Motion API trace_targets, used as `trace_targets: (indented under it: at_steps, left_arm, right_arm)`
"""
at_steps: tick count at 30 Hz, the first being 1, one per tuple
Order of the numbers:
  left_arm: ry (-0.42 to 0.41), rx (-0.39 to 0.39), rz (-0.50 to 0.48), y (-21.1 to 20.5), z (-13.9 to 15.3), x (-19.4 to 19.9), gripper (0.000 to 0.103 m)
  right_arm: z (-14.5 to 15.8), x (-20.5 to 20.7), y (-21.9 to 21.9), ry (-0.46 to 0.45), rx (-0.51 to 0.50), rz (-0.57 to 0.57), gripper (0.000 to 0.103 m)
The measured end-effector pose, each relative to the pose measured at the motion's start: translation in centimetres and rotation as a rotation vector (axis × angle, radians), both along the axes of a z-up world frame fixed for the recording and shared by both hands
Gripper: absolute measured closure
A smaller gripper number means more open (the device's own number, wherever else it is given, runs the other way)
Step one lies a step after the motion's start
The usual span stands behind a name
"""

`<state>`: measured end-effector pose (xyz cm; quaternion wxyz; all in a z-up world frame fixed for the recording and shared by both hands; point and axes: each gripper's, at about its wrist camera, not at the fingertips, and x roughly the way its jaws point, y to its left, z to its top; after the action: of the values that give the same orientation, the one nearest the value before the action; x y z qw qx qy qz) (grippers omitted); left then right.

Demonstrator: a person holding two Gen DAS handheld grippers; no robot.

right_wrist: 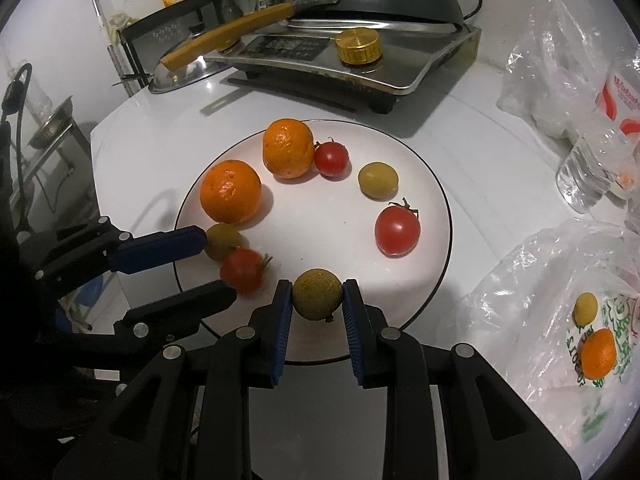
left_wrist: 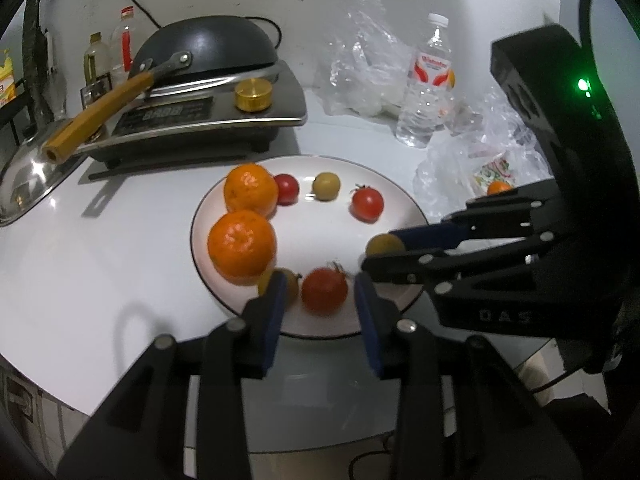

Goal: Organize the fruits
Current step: 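Release the tomato with the left tool while the right tool releases the yellow-green fruit on the plate, then move both open tools back toward the plastic bag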

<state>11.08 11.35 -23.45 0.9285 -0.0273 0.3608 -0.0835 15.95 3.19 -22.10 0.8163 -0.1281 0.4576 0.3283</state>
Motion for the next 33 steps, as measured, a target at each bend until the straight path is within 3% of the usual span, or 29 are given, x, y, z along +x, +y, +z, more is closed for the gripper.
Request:
trace_targets:
  at_steps: [16, 33]
  left_arm:
    - [-0.003, 0.021, 0.019, -1.8, 1.3, -0.2, 0.066]
    - [-0.054, 0.07, -0.037, -8.6, 4.2, 0.6, 0.066]
  right_arm:
    - [2.4, -0.7, -3.0, -0.044, 0.068, -0.026, 0.076]
    - [5.0, -1.3, -12.9, -0.133, 0.117, -0.145, 0.076]
